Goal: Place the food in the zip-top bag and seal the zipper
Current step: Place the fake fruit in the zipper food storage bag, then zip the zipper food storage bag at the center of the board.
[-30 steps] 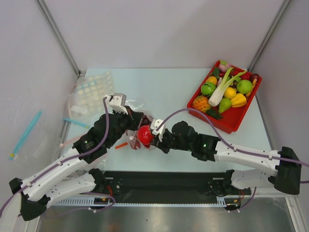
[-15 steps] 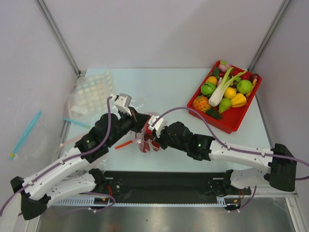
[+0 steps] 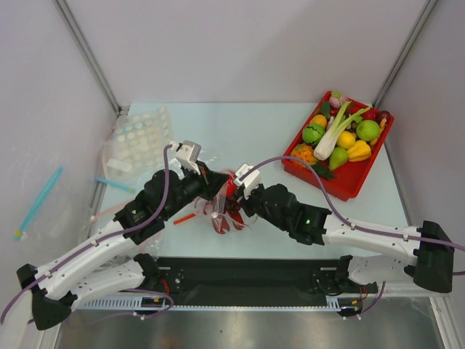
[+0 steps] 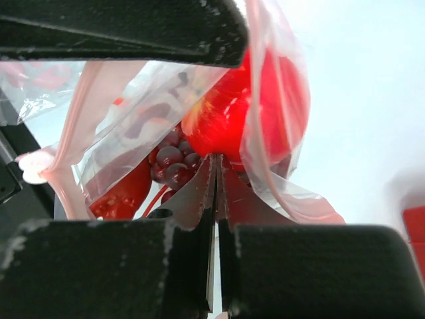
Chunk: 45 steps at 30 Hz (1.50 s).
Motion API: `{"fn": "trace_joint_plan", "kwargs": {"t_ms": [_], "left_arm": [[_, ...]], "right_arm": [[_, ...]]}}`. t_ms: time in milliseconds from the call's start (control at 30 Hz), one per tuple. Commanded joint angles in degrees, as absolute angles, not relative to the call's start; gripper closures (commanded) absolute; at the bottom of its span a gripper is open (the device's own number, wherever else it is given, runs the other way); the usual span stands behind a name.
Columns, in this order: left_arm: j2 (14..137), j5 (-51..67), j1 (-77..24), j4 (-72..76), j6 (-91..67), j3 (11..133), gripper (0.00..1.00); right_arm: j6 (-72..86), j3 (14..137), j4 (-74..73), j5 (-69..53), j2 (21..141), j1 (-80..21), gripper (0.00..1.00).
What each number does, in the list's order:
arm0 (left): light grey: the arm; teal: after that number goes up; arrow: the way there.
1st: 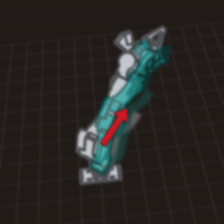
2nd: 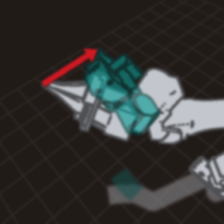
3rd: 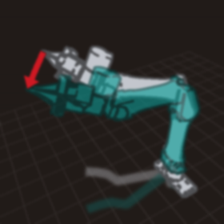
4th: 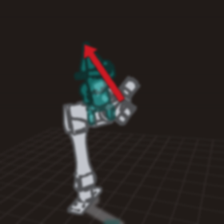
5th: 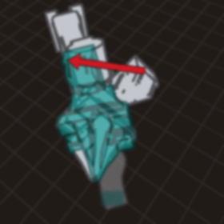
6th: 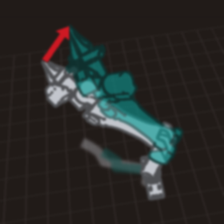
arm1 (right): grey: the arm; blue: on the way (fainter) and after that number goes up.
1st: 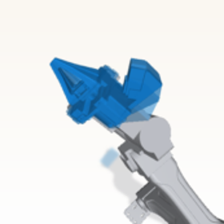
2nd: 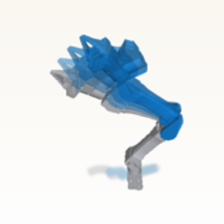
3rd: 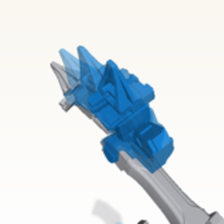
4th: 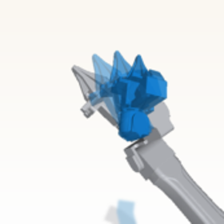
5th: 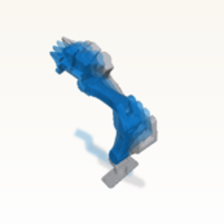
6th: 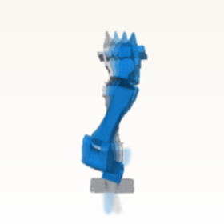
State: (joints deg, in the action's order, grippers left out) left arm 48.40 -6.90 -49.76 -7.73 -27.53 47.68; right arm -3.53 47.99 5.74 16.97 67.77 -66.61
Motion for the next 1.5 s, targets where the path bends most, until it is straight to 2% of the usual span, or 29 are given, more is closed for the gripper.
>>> {"fn": "trace_joint_plan", "kwargs": {"t_ms": [0,200,433,633,700,800,833,1067,1167,1233,1400,1467], "left_arm": [[47.20,-5.28,-50.10,-1.50,-28.65,48.78,1.00],[47.55,-4.13,-50.10,-1.14,-28.92,48.87,1.00],[47.20,-3.86,-50.10,-1.32,-29.27,48.87,1.00],[48.16,-8.07,-50.10,-3.51,-29.09,49.48,0.99],[48.86,-8.61,-50.10,-3.86,-28.92,49.83,0.99],[49.22,-10.19,-50.10,-4.39,-28.65,49.92,0.99],[49.13,-10.63,-50.10,-4.57,-28.39,50.01,0.99],[48.08,-13.97,-50.10,-5.36,-27.95,49.92,0.99],[47.46,-14.94,-50.01,-5.54,-27.77,49.83,0.99],[46.85,-15.64,-50.10,-5.62,-27.77,49.66,0.99],[45.18,-16.52,-50.01,-5.01,-27.69,48.96,0.99],[44.65,-16.70,-50.01,-4.92,-27.69,48.61,0.99]], "right_arm": [[-2.55,47.72,10.02,21.00,66.97,-66.71,1.00],[-1.68,49.30,9.58,21.62,71.44,-66.71,1.00],[-0.26,50.18,13.97,32.15,78.30,-67.15,1.00],[-1.75,49.57,14.15,31.30,74.29,-69.08,1.00],[-2.72,48.78,13.10,30.07,72.26,-69.43,0.94],[-4.12,46.25,13.01,26.46,66.73,-69.52,0.71],[-4.39,45.53,13.36,25.15,65.32,-69.52,0.60],[-5.19,40.61,14.86,25.75,54.76,-69.00,0.45],[-3.70,41.04,13.11,26.20,54.05,-67.24,0.32],[-2.56,41.57,12.05,23.48,55.19,-65.75,0.29],[-0.80,45.34,7.92,23.37,60.46,-64.60,0.28],[-0.27,46.23,6.34,22.33,62.65,-63.29,0.31]]}}
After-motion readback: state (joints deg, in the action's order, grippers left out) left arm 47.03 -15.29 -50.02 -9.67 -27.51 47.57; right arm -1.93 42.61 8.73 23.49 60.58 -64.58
